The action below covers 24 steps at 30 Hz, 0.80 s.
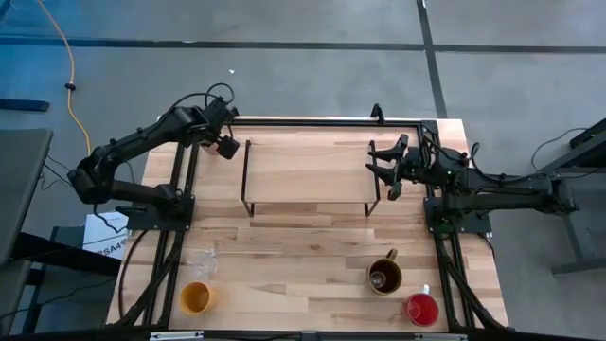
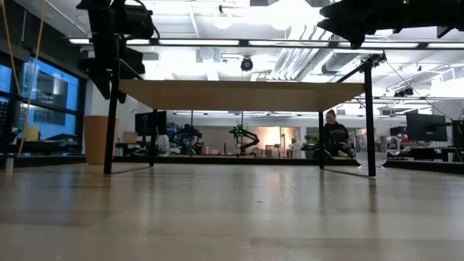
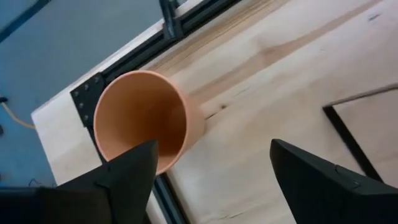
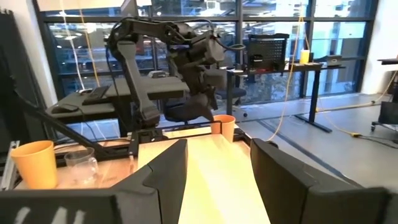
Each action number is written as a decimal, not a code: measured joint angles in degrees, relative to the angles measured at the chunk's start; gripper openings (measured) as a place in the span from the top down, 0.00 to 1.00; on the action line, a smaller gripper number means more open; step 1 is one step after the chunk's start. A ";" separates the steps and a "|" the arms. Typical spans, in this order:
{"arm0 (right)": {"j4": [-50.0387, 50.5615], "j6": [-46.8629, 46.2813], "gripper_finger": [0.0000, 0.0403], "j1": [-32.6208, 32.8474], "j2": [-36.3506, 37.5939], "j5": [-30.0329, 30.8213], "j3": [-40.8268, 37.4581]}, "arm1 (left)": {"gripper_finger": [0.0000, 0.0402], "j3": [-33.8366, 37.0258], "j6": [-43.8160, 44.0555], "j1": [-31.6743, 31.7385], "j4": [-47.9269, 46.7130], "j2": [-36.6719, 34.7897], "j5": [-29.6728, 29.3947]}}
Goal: Stack small to large cups/mugs on shelf
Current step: Put the brown cup on the shelf
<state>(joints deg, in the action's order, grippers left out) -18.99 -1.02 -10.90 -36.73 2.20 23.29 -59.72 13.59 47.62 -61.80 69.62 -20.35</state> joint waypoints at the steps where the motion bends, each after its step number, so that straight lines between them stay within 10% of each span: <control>1: -0.01 0.00 0.59 0.00 0.00 0.29 0.00 | 0.26 0.00 -0.33 0.00 0.02 -0.02 0.83; 13: -0.03 3.24 0.59 0.00 0.00 1.33 0.00 | 0.34 0.00 1.58 -0.02 -1.70 0.00 3.53; 24: -2.17 -14.14 0.59 0.00 0.02 9.75 0.02 | 0.39 0.00 0.68 0.02 -5.92 -0.17 1.53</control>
<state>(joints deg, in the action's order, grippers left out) -21.16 -15.15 -10.90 -36.71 11.95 23.31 -59.72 14.27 47.64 -67.72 69.45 -18.82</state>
